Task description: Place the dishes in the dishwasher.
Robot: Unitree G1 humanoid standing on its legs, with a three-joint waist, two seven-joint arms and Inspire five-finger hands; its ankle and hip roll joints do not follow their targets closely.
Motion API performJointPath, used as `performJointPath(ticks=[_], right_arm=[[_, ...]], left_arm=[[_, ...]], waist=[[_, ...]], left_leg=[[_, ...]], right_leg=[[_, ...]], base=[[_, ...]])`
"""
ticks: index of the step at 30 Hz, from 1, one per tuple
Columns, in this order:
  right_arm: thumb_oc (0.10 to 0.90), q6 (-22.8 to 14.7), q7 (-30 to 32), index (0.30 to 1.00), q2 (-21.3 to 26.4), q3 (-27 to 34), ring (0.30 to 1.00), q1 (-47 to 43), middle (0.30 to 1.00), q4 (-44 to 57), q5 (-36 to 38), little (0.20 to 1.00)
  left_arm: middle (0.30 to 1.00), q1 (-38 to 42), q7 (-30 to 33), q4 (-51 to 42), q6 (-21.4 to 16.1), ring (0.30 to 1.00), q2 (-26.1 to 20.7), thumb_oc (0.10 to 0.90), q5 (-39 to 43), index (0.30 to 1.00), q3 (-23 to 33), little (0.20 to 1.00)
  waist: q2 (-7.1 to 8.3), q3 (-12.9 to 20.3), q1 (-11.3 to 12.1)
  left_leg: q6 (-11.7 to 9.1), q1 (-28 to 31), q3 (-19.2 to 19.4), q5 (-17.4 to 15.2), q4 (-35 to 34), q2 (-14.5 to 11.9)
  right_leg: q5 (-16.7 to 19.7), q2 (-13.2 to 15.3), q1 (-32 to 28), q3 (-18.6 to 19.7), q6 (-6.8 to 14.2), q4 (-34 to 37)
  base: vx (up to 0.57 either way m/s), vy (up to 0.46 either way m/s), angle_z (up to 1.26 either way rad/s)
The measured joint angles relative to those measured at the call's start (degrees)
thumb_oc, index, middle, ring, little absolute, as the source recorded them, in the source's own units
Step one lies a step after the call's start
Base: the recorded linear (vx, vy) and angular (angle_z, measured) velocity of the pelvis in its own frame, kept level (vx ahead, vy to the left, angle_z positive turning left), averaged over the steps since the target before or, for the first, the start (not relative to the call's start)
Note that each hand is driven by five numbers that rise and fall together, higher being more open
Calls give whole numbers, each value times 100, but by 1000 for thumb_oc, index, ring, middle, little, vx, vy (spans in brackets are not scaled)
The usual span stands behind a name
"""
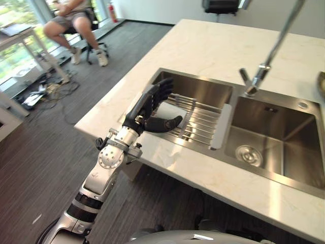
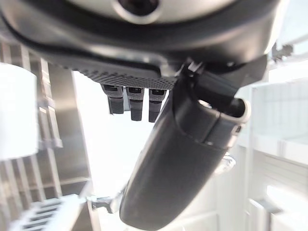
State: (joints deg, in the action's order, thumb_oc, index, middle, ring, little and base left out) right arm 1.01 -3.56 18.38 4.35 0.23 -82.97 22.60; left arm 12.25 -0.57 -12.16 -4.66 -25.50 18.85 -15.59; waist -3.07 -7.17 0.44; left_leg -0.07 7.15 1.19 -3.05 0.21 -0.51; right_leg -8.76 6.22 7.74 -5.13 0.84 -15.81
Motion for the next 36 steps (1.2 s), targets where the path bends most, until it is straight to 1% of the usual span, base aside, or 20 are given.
performJointPath(ticks=[1, 2, 3, 4, 5, 7, 10, 12, 15, 17, 18, 19, 21, 22, 23, 24, 25, 27, 31, 36], right_arm=[[800, 0, 0, 900, 0, 0, 900, 0, 900, 0, 0, 900], [800, -4, -2, 900, -21, 1, 900, 93, 900, -12, -1, 900], [800, 12, -1, 900, -21, -1, 900, 190, 900, -17, -1, 900], [800, 79, -1, 900, -39, -28, 900, 385, 900, -65, 0, 900], [800, 125, -1, 900, -49, -71, 900, 472, 900, -73, -1, 900], [800, 173, -8, 900, -54, -134, 900, 591, 900, -94, -2, 900], [800, 166, -2, 900, -20, -172, 900, 513, 900, -98, -1, 900], [800, 137, 8, 900, -5, -247, 900, 410, 900, -5, -3, 900], [800, 59, -3, 900, 4, -378, 900, 110, 900, 231, -6, 900], [800, 4, 2, 900, -44, -529, 900, 39, 900, 513, -10, 900], [800, 4, 2, 900, -44, -529, 900, 39, 900, 513, -10, 900], [800, -19, -14, 900, -47, -585, 900, 54, 900, 644, -8, 900], [800, -45, -55, 900, -58, -668, 900, 64, 900, 731, -7, 900], [800, -45, -55, 900, -58, -668, 900, 64, 900, 731, -7, 900], [800, -68, -93, 900, -69, -667, 900, 88, 900, 713, -6, 900], [800, -125, -102, 900, -70, -654, 900, 133, 900, 714, -2, 900], [800, -125, -102, 900, -70, -654, 900, 133, 900, 714, -2, 900], [800, -176, -131, 900, -71, -664, 900, 199, 900, 707, -7, 900], [800, -171, -151, 900, -73, -671, 900, 314, 900, 671, -19, 900], [800, -148, -215, 900, -82, -694, 900, 504, 900, 701, -68, 900]], left_arm=[[900, 0, 0, 0, 0, 900, 0, 800, 0, 900, 0, 900], [900, -33, 4, -155, -71, 900, 19, 800, -82, 900, 79, 900], [900, -113, 21, -227, -197, 900, 92, 800, -148, 900, 157, 900], [900, -158, 39, -165, -244, 900, 146, 800, -234, 900, 201, 900], [900, -182, 47, -75, -244, 900, 156, 800, -319, 900, 228, 900], [900, -212, 98, 176, -241, 900, 275, 800, -374, 900, 305, 900], [900, -277, 230, 327, -224, 900, 286, 800, -375, 900, 356, 900], [900, -283, 273, 364, -219, 900, 220, 800, -387, 900, 356, 900], [900, -278, 286, 364, -221, 900, -157, 800, -627, 900, 355, 900], [900, -291, 278, 370, -223, 900, -563, 800, -958, 900, 356, 900], [900, -291, 278, 370, -223, 900, -563, 800, -958, 900, 356, 900], [900, -290, 279, 382, -241, 900, -861, 800, -1223, 900, 358, 900], [900, -275, 267, 460, -318, 900, -1287, 800, -1590, 900, 362, 900], [900, -275, 267, 460, -318, 900, -1287, 800, -1590, 900, 362, 900], [900, -266, 252, 631, -363, 900, -1645, 800, -1941, 900, 359, 900], [900, -238, 250, 831, -363, 900, -1700, 800, -2135, 900, 356, 900], [900, -238, 250, 831, -363, 900, -1700, 800, -2135, 900, 356, 900], [900, -219, 242, 1161, -367, 900, -1747, 800, -2535, 900, 332, 900], [900, -134, 235, 1566, -369, 900, -1972, 800, -3382, 900, 211, 900], [900, 65, 237, 1947, -368, 900, -2113, 800, -3844, 900, -183, 900]], waist=[[0, 0, 0], [28, 2, 3], [8, 12, 4], [-46, 30, -32], [-80, 26, -94], [-154, 27, -117], [-210, 12, -136], [-214, 8, -136], [-243, 25, -120], [-241, 24, -122], [-241, 24, -122], [-257, 35, -125], [-293, 58, -165], [-293, 58, -165], [-302, 65, -207], [-310, 70, -256], [-310, 70, -256], [-304, 76, -370], [-288, 77, -419], [-243, 63, -453]], left_leg=[[0, 0, 0, 0, 0, 0], [5, 49, -10, -3, -1, 30], [16, 115, -90, -10, -4, 42], [18, 195, -271, -11, -15, 36], [18, 233, -364, -11, -16, 20], [17, 263, -442, -11, -45, -13], [13, 245, -598, -9, -118, -26], [12, 274, -666, -9, -189, -20], [12, 292, -631, -10, -316, -11], [11, 419, -549, -11, -369, -1], [11, 419, -549, -11, -369, -1], [10, 499, -471, -13, -417, -11], [10, 517, -395, -12, -466, -12], [10, 517, -395, -12, -466, -12], [9, 522, -342, -12, -484, -13], [9, 531, -341, -12, -494, -15], [9, 531, -341, -12, -494, -15], [8, 588, -328, -11, -509, -25], [1, 579, -170, -16, -530, -16], [-3, 576, 48, -20, -530, -10]], right_leg=[[0, 0, 0, 0, 0, 0], [126, 52, 41, 4, 21, 32], [244, 82, 14, 0, 86, 136], [433, 106, -158, -108, 121, 392], [530, 101, -298, -180, 141, 568], [699, 70, -515, -293, 222, 917], [954, 25, -737, -370, 196, 1413], [1095, 5, -894, -375, 214, 1735], [1165, 6, -909, -342, 270, 1905], [1225, 2, -1006, -272, 299, 1985], [1225, 2, -1006, -272, 299, 1985], [1236, -10, -1030, -236, 297, 1994], [1311, -13, -1014, -209, 287, 2035], [1311, -13, -1014, -209, 287, 2035], [1411, -24, -1049, -216, 288, 2155], [1431, -27, -1045, -220, 264, 2164], [1431, -27, -1045, -220, 264, 2164], [1432, -39, -1066, -212, 263, 2168], [1438, -61, -966, -72, 266, 2167], [1453, -95, -860, 119, 267, 2165]], base=[[-24, -4, -76], [-24, -6, -73], [-47, -13, -100], [-43, -14, -62], [-32, -13, -25], [-20, -14, 12], [-19, -14, 29], [3, -8, 20], [21, -14, -4], [20, -16, -15], [9, -14, -18], [2, -23, -20], [3, -27, -20], [8, -17, -18], [8, -31, -13], [8, -31, -13], [1, -32, -4], [-5, -30, -5], [-4, -13, -19], [1, -5, -24]])
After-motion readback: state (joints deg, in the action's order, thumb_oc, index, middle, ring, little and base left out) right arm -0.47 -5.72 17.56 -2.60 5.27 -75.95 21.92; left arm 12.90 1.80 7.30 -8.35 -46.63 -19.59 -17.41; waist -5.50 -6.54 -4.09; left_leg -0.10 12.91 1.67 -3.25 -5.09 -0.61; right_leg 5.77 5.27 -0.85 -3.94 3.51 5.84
